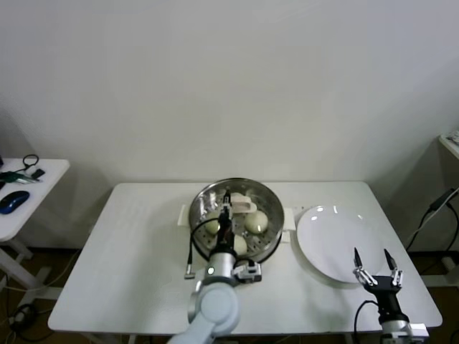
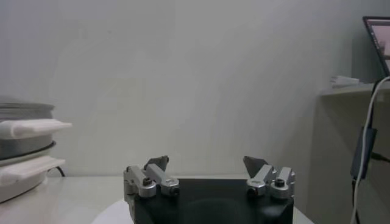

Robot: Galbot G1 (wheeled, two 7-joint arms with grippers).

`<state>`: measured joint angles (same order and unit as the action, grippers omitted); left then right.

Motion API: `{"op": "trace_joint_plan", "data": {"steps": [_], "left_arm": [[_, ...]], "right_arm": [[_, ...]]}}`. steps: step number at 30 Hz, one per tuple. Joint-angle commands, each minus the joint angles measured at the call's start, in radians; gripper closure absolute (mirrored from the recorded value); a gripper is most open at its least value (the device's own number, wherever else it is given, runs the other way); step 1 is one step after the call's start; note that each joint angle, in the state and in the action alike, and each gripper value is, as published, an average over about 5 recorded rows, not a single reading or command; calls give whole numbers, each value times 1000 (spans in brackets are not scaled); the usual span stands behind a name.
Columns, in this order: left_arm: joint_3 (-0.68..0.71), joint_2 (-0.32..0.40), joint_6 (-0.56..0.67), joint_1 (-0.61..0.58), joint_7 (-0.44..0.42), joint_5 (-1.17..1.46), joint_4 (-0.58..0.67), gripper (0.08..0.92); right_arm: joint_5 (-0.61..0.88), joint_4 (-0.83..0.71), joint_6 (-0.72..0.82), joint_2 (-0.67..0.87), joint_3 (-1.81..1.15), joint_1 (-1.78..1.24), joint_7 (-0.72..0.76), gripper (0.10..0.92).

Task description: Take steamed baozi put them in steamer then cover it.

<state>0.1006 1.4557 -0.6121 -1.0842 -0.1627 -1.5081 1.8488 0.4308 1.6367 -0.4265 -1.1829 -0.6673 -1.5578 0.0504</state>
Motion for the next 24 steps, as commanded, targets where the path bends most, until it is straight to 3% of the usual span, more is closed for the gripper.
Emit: {"op": "trace_joint_plan", "data": {"steps": [1,8,13,17,24], "left_arm": [[24,-50,-31,-17,-23,171,145,536],[13,-79,-9,-94,35,335,272,337],[-151,-99,150,-153,152,728,360,207],[-333,-148,334,-225,223,1008,377,180],[-685,-179,597,-393,217,1394,357,177]], "right_arm": [[-11,10,51,9,9,2,-5,203],[-27,30,80,13,37,6,-66,203],[-27,42,70,35,55,-3,-63,203],[-35,36,45,34,61,-1,-69,203],[-44,16,27,20,56,8,-70,203]]}}
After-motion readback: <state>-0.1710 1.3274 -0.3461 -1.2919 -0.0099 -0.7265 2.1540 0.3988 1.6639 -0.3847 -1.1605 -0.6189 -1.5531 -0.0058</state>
